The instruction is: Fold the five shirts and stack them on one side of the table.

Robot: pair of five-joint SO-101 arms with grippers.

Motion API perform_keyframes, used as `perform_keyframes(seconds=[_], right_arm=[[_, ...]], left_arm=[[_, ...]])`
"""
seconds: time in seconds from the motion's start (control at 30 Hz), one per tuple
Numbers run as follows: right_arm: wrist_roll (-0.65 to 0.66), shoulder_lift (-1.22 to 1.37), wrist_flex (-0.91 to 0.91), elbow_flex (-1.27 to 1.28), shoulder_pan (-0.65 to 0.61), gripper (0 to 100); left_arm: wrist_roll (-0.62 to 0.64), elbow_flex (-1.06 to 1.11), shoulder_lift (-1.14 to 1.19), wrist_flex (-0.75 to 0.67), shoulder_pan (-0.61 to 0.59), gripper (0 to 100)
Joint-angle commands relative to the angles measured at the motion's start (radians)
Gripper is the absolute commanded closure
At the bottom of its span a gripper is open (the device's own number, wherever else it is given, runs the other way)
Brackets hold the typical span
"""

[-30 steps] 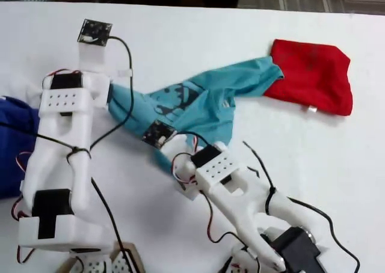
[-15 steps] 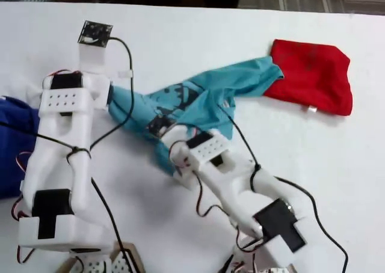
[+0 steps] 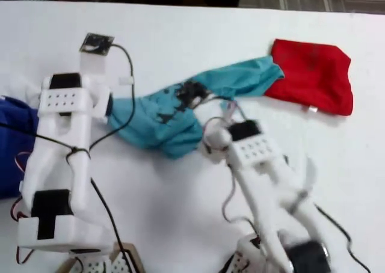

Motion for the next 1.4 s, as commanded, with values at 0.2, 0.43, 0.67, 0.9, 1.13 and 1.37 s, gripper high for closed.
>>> perform_keyframes(seconds=[0.2,0.43,0.67,0.9,1.13,1.37], right_arm=[[0.058,-0.536,0.087,-0.009,0.298,97.9],[0.157,-0.611,0.094,0.120,0.321,97.9],[0.158,-0.622,-0.001,0.219,0.404,97.9],[0.249,-0.627,-0.007,0.275,0.578,97.9],[0.345,-0.624,-0.101,0.327,0.748,97.9],[0.358,-0.619,-0.105,0.324,0.768,97.9]], left_arm=[[0.003,-0.022,-0.003,0.203,-0.002,98],[-0.023,-0.021,-0.002,0.236,0.000,98],[-0.229,0.038,-0.003,0.258,0.163,97],[-0.258,0.054,-0.003,0.229,0.282,75],[-0.261,-0.122,-0.005,0.322,0.229,75],[-0.267,-0.108,0.008,0.325,0.236,75]])
